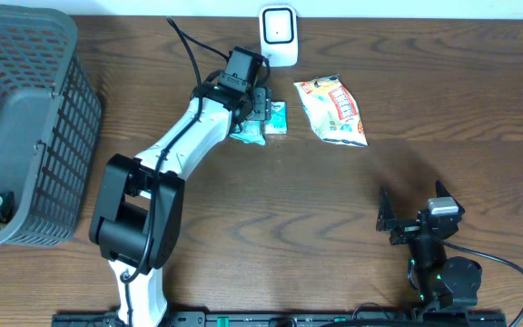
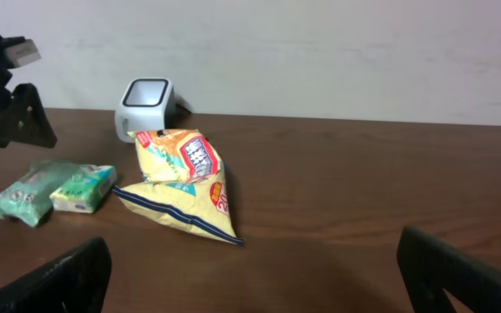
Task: Scan the item barcode
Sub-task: 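Carry the wipes pack to the scanner and set it down, then reach the left gripper into the basket and grasp a small white-orange pack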
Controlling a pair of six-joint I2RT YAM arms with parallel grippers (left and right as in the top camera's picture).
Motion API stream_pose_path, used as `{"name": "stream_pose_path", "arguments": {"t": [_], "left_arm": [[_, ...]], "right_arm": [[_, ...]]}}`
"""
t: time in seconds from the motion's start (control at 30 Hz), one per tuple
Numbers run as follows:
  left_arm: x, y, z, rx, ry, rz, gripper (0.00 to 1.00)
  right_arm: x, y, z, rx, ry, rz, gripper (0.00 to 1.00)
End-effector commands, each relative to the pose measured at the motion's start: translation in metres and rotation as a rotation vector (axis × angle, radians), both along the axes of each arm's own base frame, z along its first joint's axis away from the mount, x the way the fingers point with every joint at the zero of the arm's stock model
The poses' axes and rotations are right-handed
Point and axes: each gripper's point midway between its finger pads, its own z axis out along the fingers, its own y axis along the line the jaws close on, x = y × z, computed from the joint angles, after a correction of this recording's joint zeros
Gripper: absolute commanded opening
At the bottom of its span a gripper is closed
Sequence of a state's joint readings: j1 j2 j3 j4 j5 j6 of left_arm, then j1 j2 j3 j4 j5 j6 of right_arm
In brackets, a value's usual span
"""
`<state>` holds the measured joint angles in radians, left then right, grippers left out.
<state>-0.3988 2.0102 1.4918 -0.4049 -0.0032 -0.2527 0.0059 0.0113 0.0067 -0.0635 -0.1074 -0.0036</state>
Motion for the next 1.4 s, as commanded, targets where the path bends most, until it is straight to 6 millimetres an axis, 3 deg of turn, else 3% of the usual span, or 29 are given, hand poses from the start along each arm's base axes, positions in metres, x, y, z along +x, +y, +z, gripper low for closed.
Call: {"name": "stream_pose_path", "arguments": {"t": [0.0,0.07,0.17,0.23,0.33,0.43,0.5,0.63,0.67,0.77,0.9,1.13,1.37], "left_arm": [[0.016,0.019,0.072,-0.007,-0.150,0.002,0.76],[0.019,0.038,0.112,-0.016,-0.232,0.027,0.89],[0.018,0.087,0.170,0.000,-0.354,0.142,0.90],[0.011,0.135,0.208,0.024,-0.432,0.254,0.91],[-0.011,0.211,0.244,0.041,-0.488,0.422,0.95],[-0.044,0.287,0.254,0.056,-0.474,0.631,0.96],[-0.075,0.344,0.248,0.084,-0.430,0.822,0.98],[-0.144,0.434,0.210,0.068,-0.274,1.192,0.99],[-0.157,0.447,0.201,0.045,-0.244,1.272,0.99],[-0.191,0.473,0.169,0.005,-0.129,1.452,0.99],[-0.218,0.495,0.119,0.044,0.049,1.556,0.99],[-0.236,0.499,0.065,0.126,0.272,1.621,0.99],[-0.248,0.497,0.036,0.137,0.381,1.693,0.99]], "right_arm": [[0.000,0.002,0.000,0.017,0.002,0.004,0.99],[0.000,0.002,0.000,0.017,0.002,0.004,0.99],[0.000,0.002,0.000,0.017,0.002,0.004,0.99],[0.000,0.002,0.000,0.017,0.002,0.004,0.99],[0.000,0.002,0.000,0.017,0.002,0.004,0.99],[0.000,0.002,0.000,0.017,0.002,0.004,0.99],[0.000,0.002,0.000,0.017,0.002,0.004,0.99],[0.000,0.002,0.000,0.017,0.002,0.004,0.99],[0.000,0.002,0.000,0.017,0.002,0.004,0.99],[0.000,0.002,0.000,0.017,0.002,0.004,0.99],[0.000,0.002,0.000,0.017,0.002,0.004,0.99],[0.000,0.002,0.000,0.017,0.002,0.004,0.99],[0.000,0.002,0.000,0.017,0.002,0.004,0.99]]}}
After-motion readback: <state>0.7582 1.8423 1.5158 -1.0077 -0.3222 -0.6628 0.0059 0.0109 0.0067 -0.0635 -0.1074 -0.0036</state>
